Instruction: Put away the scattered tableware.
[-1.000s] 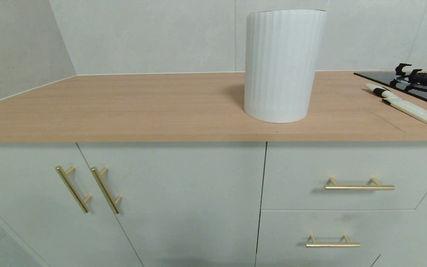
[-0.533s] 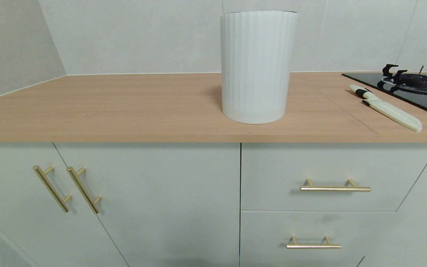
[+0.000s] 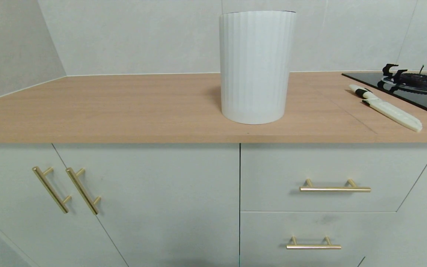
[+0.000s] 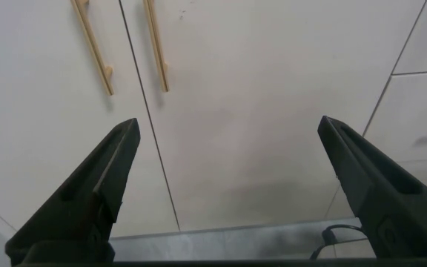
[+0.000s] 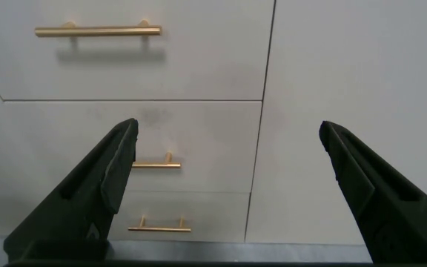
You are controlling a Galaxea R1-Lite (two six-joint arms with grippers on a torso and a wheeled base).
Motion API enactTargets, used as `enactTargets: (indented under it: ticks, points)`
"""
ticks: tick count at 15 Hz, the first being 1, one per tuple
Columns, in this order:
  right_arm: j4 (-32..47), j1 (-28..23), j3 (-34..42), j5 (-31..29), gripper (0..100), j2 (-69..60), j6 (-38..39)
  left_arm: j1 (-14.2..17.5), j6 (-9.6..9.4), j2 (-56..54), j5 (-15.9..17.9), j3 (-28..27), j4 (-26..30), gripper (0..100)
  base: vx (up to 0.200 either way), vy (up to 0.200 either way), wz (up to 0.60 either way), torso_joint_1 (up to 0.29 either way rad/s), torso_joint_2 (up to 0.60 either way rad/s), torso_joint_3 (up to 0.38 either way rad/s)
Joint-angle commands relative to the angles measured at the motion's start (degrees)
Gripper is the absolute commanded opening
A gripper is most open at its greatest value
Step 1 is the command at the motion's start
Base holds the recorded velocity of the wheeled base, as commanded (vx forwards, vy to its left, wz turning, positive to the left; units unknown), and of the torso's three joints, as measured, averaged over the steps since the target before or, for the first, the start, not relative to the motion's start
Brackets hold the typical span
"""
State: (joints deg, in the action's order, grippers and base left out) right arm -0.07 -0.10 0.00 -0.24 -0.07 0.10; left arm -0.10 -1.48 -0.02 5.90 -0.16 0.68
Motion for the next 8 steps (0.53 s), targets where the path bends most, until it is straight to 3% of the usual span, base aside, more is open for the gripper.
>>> enactTargets:
  ticks: [1, 8]
  points:
    - [-0.01, 0.01, 0.0, -0.02, 100, 0.07, -0.01, 0.01, -0.02, 0.02, -0.01, -0.02, 0.02, 100, 0.0, 0.0, 0.0, 0.0, 0.0, 0.0]
    - [-0.01, 0.01, 0.0, -0.02, 100, 0.07, -0.01, 0.01, -0.02, 0.02, -0.01, -0.02, 0.02, 100, 0.0, 0.0, 0.0, 0.0, 0.0, 0.0]
